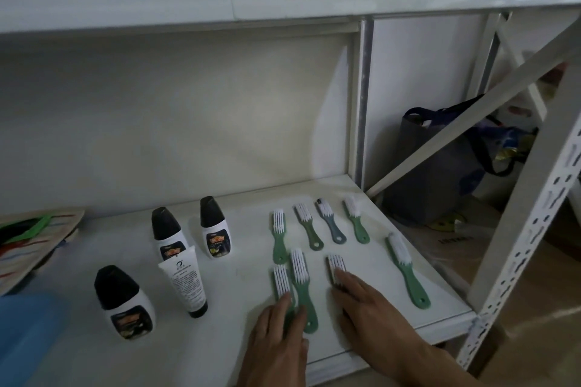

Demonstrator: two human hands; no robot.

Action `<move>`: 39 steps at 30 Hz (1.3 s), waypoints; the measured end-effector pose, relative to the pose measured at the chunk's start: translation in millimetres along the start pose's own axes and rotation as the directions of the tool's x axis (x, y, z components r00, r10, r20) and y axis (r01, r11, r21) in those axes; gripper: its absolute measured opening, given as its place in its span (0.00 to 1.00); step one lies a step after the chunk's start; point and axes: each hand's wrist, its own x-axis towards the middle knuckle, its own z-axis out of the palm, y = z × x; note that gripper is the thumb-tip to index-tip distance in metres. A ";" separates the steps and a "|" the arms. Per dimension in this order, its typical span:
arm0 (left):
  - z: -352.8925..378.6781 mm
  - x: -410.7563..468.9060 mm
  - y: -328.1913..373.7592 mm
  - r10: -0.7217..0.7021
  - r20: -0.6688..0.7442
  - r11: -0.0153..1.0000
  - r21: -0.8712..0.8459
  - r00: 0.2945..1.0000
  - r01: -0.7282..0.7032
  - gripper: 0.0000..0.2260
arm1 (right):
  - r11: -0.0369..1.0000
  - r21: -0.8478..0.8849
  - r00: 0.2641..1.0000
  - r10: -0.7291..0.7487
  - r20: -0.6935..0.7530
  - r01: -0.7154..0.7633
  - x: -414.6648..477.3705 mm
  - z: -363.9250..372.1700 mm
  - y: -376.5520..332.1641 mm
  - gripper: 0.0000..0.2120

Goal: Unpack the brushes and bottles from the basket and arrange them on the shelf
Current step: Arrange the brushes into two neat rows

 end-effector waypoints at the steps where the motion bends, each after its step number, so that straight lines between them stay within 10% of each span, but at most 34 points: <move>1: -1.8 0.4 2.3 0.009 -0.018 1.000 0.013 1.000 -0.009 0.19 | 0.999 -0.044 1.000 -0.005 -0.007 0.005 1.7 -5.3 0.1 0.24; 8: -8.1 -1.3 -2.3 -0.029 0.023 0.998 -0.056 0.999 0.030 0.20 | 0.976 -0.032 0.967 -0.218 -0.131 0.215 5.4 12.0 -48.1 0.21; 18: -6.3 -13.3 -2.5 0.050 0.111 0.999 0.014 0.993 -0.052 0.22 | 0.982 -0.128 0.906 -0.179 -0.384 0.140 -21.4 38.1 -35.1 0.17; 31: -4.7 -5.7 5.2 0.013 0.179 1.000 0.020 0.984 -0.017 0.25 | 0.995 -0.079 0.960 -0.079 -0.268 0.059 -32.8 23.9 -22.3 0.20; 39: -4.0 4.5 31.6 0.240 0.163 0.971 -0.041 0.957 -0.237 0.22 | 0.995 -0.081 0.979 0.039 -0.198 -0.057 -38.9 20.5 5.5 0.28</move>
